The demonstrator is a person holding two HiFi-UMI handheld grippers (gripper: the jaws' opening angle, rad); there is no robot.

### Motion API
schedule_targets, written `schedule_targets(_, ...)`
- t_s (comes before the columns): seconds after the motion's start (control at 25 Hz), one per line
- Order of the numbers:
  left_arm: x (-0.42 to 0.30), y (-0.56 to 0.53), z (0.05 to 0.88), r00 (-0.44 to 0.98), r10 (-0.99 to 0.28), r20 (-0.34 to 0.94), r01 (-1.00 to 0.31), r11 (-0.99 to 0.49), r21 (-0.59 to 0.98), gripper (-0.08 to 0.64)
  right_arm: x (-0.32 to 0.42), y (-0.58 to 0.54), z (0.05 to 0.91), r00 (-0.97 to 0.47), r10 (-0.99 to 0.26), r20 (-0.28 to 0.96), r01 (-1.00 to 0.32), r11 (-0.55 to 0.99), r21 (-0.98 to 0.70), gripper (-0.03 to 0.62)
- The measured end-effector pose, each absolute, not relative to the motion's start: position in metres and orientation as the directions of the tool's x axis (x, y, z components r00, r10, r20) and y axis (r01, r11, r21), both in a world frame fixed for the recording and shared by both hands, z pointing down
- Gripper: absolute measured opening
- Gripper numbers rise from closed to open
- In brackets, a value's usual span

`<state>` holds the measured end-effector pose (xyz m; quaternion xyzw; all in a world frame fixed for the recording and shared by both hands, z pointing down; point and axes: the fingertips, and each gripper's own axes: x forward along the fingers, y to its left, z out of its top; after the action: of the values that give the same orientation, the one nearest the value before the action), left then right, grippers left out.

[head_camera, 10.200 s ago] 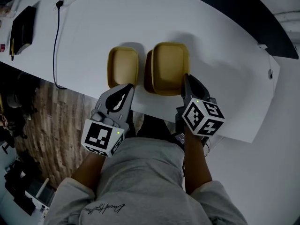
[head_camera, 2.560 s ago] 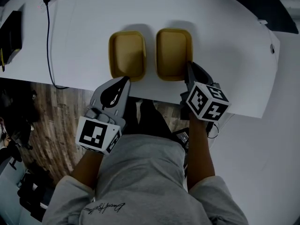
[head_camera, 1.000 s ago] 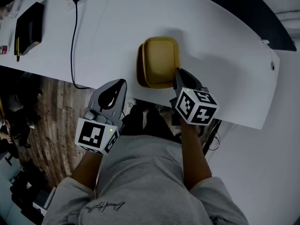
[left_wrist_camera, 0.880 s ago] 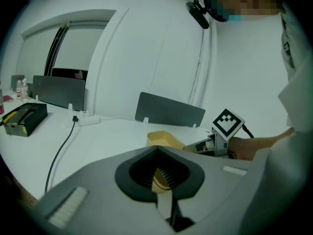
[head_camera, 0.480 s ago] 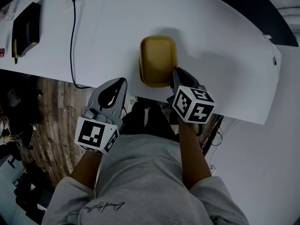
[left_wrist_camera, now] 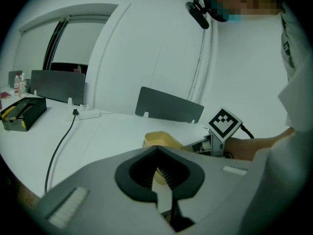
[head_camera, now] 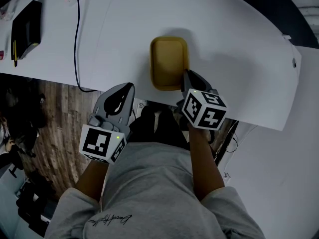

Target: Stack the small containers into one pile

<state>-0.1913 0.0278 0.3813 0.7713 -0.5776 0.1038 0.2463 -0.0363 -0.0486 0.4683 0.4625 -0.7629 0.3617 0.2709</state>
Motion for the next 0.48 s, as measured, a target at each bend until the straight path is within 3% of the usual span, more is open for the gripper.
schedule_targets(0.28, -0.1933, 0.0282, 0.3852, 0.308, -0.839, 0.449, -0.942, -0.205, 0.264, 0.002, -0.0379, -0.0502, 0.4696, -0.402, -0.521, 0.753, -0.908, 0.336, -0.252, 0.032)
schedule_targets(0.48, -0.1923, 0.0252, 0.3869, 0.312, -0.838, 0.448, -0.940, -0.205, 0.273, 0.002, -0.0407, -0.0513, 0.4706, -0.403, -0.520, 0.754, -0.904, 0.356, -0.237, 0.106)
